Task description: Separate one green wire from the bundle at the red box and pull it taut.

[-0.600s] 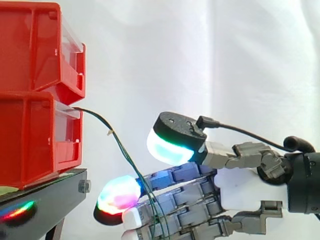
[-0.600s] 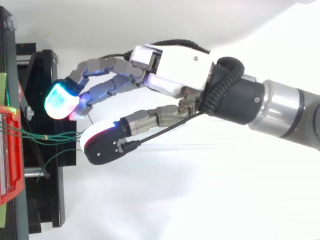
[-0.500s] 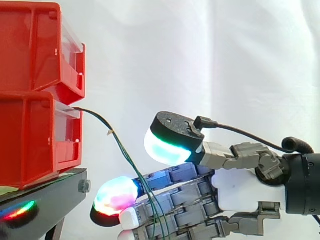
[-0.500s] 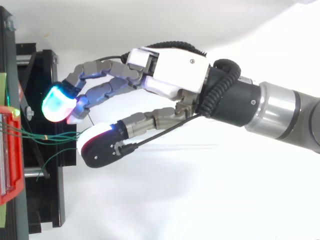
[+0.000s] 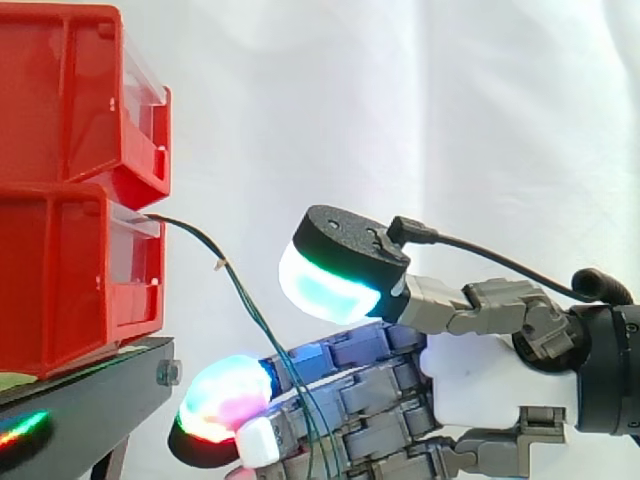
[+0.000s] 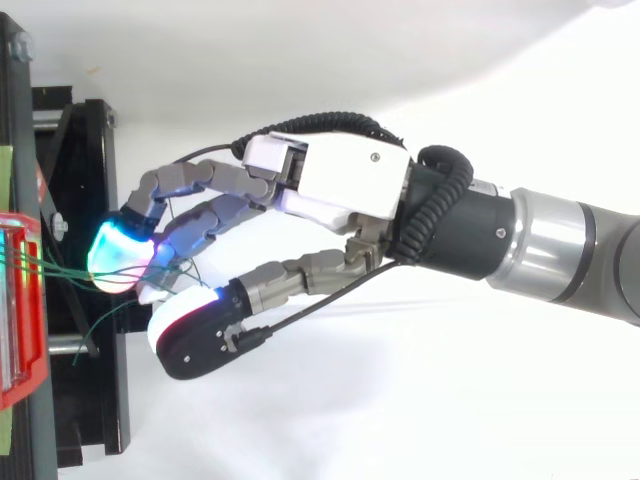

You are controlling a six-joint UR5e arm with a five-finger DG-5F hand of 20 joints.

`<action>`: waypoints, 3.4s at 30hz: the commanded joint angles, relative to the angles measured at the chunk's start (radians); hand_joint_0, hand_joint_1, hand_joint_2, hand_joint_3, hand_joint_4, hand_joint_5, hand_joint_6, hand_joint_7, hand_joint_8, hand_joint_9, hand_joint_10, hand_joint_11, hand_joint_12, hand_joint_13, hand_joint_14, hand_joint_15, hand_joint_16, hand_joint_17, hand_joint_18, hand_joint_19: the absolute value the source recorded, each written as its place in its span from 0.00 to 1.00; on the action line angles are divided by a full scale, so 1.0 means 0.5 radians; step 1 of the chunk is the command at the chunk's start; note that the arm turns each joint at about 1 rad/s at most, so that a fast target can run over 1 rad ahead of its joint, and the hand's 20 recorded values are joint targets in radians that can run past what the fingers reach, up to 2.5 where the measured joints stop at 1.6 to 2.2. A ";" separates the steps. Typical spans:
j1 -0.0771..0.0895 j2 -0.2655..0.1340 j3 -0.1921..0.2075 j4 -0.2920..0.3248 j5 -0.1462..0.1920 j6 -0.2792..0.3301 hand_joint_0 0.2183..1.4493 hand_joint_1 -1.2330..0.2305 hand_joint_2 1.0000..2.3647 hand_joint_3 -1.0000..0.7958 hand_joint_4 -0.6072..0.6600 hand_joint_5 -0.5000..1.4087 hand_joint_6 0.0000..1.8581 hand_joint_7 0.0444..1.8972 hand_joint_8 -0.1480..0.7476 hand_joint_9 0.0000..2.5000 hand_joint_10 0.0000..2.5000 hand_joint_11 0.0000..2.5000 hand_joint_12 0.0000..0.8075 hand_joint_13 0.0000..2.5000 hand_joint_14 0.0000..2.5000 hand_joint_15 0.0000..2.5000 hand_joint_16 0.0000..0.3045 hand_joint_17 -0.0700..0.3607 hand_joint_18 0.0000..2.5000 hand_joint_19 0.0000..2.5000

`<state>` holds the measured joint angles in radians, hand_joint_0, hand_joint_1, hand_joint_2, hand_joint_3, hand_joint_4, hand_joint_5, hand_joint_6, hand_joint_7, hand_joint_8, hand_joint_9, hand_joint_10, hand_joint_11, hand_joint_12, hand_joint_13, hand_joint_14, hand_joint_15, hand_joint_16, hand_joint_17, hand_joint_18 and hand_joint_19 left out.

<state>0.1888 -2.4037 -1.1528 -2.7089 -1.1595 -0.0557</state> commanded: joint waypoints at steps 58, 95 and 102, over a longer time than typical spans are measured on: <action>0.003 0.006 0.305 -0.433 -0.013 0.197 0.30 0.36 0.01 0.43 0.61 0.19 0.37 0.69 0.50 0.38 0.01 0.24 0.46 0.28 0.01 0.14 0.15 0.40 0.23 0.14; -0.003 0.071 0.376 -0.730 -0.010 0.200 0.28 0.36 0.00 0.28 0.64 0.18 0.47 0.65 0.51 0.39 0.01 0.27 0.47 0.30 0.01 0.15 0.17 0.43 0.26 0.16; 0.000 0.104 0.382 -0.780 -0.013 0.191 0.30 0.48 0.01 0.37 0.63 0.18 0.46 0.67 0.51 0.41 0.01 0.27 0.47 0.30 0.01 0.16 0.17 0.43 0.26 0.18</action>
<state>0.1883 -2.3585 -0.9634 -3.0886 -1.1650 0.0411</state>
